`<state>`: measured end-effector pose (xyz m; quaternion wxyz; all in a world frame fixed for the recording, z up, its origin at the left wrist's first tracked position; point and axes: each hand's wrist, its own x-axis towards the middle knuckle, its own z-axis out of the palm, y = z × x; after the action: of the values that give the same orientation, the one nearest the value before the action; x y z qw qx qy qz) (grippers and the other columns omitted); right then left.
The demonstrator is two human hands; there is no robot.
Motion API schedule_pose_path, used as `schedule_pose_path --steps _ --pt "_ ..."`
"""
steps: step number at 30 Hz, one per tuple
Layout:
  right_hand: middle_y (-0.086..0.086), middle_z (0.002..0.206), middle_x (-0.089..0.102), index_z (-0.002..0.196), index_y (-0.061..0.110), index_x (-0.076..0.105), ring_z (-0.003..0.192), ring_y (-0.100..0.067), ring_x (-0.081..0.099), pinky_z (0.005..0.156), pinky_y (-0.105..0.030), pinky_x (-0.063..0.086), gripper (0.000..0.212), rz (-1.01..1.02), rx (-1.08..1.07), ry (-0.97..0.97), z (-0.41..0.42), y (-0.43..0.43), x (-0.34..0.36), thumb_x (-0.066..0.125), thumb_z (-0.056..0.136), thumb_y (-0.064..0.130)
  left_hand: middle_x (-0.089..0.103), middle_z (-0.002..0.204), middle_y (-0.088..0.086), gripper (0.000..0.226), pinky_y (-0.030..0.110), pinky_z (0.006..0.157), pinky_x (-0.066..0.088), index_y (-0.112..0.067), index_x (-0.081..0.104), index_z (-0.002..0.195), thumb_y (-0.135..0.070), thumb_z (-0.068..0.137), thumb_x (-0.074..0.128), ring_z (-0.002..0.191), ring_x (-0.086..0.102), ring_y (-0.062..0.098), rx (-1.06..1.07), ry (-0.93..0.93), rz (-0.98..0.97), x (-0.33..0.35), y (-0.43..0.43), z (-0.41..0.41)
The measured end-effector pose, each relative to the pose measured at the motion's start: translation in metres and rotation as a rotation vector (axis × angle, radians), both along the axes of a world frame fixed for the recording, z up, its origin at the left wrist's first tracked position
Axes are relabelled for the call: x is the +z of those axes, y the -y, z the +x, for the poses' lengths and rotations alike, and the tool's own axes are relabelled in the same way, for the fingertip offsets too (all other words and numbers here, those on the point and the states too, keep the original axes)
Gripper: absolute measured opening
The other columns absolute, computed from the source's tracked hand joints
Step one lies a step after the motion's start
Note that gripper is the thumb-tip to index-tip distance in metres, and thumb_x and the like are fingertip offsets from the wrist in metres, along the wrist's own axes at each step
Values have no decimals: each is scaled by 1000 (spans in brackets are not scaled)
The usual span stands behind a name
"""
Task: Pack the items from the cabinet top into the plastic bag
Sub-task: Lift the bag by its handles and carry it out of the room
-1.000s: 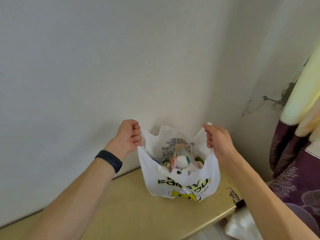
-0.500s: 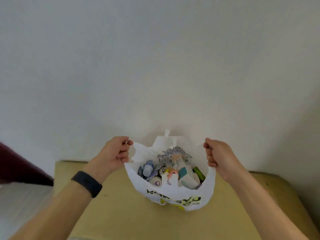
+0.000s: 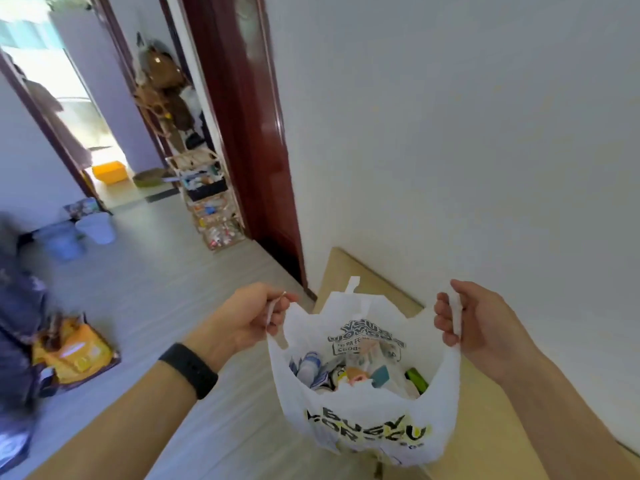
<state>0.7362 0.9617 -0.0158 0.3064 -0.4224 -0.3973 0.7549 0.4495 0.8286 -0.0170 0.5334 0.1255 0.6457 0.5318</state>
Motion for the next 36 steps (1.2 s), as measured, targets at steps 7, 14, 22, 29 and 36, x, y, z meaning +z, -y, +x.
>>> schedule_pose_path --steps 7,14,22,29,36 --pt "-1 66 62 93 7 56 43 -11 46 37 -23 31 29 -106 214 104 -205 79 -35 49 95 35 58 53 -5 21 22 43 33 -7 64 95 -19 100 48 39 49 10 209 58 -111 -44 137 -172" --pt "0 66 61 108 13 49 40 -9 33 44 -25 23 27 -71 348 149 -359 148 -32 54 93 34 65 60 -4 30 19 38 32 -2 64 116 -22 94 59 37 47 11 395 37 -81 -38 228 -293" --pt "-1 73 64 101 16 52 42 -9 28 47 -25 20 25 -12 464 134 -504 174 -2 56 93 40 68 65 -2 28 23 41 34 -5 62 111 -25 91 59 40 49 13 531 8 -35 -11 274 -408" --pt "-1 78 65 106 17 55 44 -8 28 51 -26 19 30 49 482 116 -630 157 3 59 91 43 66 63 -2 29 23 45 33 -6 58 111 -26 90 58 42 50 14 531 63 -23 -16 272 -519" --pt "1 76 66 125 15 45 47 -9 25 48 -24 20 52 69 465 110 -762 113 -8 62 88 48 71 77 -2 40 24 46 33 -4 57 122 -28 90 59 42 52 14 483 108 -42 -20 226 -651"
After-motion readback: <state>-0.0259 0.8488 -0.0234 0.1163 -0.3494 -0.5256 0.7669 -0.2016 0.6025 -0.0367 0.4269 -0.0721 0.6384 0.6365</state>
